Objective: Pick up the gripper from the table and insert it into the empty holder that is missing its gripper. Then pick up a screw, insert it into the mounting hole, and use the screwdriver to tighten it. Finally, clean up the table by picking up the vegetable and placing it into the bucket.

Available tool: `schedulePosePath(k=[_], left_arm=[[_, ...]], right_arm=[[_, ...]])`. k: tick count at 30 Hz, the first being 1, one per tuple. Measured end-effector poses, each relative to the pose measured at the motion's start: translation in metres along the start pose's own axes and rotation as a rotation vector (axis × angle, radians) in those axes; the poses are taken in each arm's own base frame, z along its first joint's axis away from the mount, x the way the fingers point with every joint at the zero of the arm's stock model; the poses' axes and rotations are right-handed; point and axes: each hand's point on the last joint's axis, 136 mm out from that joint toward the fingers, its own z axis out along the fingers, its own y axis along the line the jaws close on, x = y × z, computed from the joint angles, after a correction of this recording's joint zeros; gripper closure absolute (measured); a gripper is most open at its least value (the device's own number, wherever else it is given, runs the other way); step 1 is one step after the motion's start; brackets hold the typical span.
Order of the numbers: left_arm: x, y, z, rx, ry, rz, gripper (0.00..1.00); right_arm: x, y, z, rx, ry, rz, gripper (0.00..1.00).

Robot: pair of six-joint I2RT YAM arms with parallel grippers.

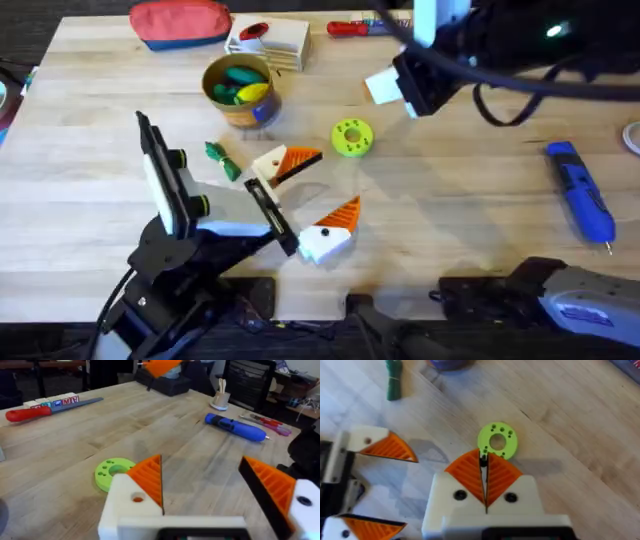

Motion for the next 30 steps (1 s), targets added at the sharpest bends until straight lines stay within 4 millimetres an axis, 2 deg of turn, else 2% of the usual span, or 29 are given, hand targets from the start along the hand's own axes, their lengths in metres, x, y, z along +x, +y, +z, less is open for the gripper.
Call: schedulePosePath(k=[3,6,13,17,23,30], left_arm=[[0.0,0.0,0.0,0.0,0.0,0.0,0.049],[0.0,0.0,0.0,0.0,0.0,0.0,0.049],[0.001,-0.008,0.0,0.049,0.006,0.038,0.049],[0.002,-0.013,0.0,0.074,0.007,0.065,0.049],[0.002,-0.015,-0.001,0.09,0.008,0.079,0.05],[0.002,-0.017,-0.001,0.097,0.009,0.08,0.05]], right_arm=[[-0.016,0.02,-0.021,-0.057,-0.039,-0.002,0.997],[-0.023,0.045,-0.031,-0.137,-0.058,0.005,0.997],[-0.013,0.101,-0.034,-0.299,-0.009,-0.006,0.997],[-0.005,0.123,-0.025,-0.343,0.039,-0.027,0.997],[0.003,0.14,-0.003,-0.365,0.11,-0.037,0.997],[0.003,0.144,0.014,-0.363,0.135,-0.029,0.997]])
